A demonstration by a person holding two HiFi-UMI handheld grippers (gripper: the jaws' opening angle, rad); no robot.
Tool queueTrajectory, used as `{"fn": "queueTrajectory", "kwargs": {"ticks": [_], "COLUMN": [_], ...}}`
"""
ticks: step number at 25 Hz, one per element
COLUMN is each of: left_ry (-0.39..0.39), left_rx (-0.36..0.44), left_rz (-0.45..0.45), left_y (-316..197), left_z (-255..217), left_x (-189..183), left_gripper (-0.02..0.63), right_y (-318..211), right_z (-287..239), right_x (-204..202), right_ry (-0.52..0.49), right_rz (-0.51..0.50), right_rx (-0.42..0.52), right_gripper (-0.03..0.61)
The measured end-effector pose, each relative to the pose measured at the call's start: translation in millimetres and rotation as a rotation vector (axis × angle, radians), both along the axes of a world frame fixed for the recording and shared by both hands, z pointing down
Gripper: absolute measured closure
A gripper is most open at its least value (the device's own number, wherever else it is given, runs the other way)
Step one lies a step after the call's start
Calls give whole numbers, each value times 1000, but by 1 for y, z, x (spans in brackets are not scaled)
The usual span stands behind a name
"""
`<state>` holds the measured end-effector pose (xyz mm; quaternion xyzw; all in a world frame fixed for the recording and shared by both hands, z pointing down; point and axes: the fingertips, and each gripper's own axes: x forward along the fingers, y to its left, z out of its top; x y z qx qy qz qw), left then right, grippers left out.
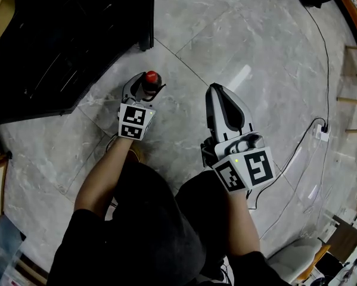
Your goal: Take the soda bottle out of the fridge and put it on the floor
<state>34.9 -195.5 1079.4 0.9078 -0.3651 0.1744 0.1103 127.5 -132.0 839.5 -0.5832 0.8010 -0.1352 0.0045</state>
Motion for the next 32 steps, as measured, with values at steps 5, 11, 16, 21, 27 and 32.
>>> {"fn": "queueTrajectory", "kwargs": {"ticks": [5,11,16,21,27,32], "left_ry": [-4,-13,-18,-31,-30,-30], "left_rx": [-7,-1,2,7,2,-26], "left_rz": [-13,-7,-9,-8,-8,-23], "left_y": [-2,0,1,8,11,12], "left_z": [11,16,16,18,19,22], "left_x": [6,9,9,8,9,8], "left_gripper": [310,310,310,310,310,307], "right_y": [-3,-4,-4,-2,0,1], "right_z": [7,9,11,10,9,8], "right_x": [-2,1,1,3,1,1], "right_ry": [2,-19,-24,-36,-43,-45], "right_rz": [-10,-2,-5,1,-4,-5], "right_rx": [-12,-18,-22,-26,-31,-31], "right_gripper": [555,555,555,555,555,555]}}
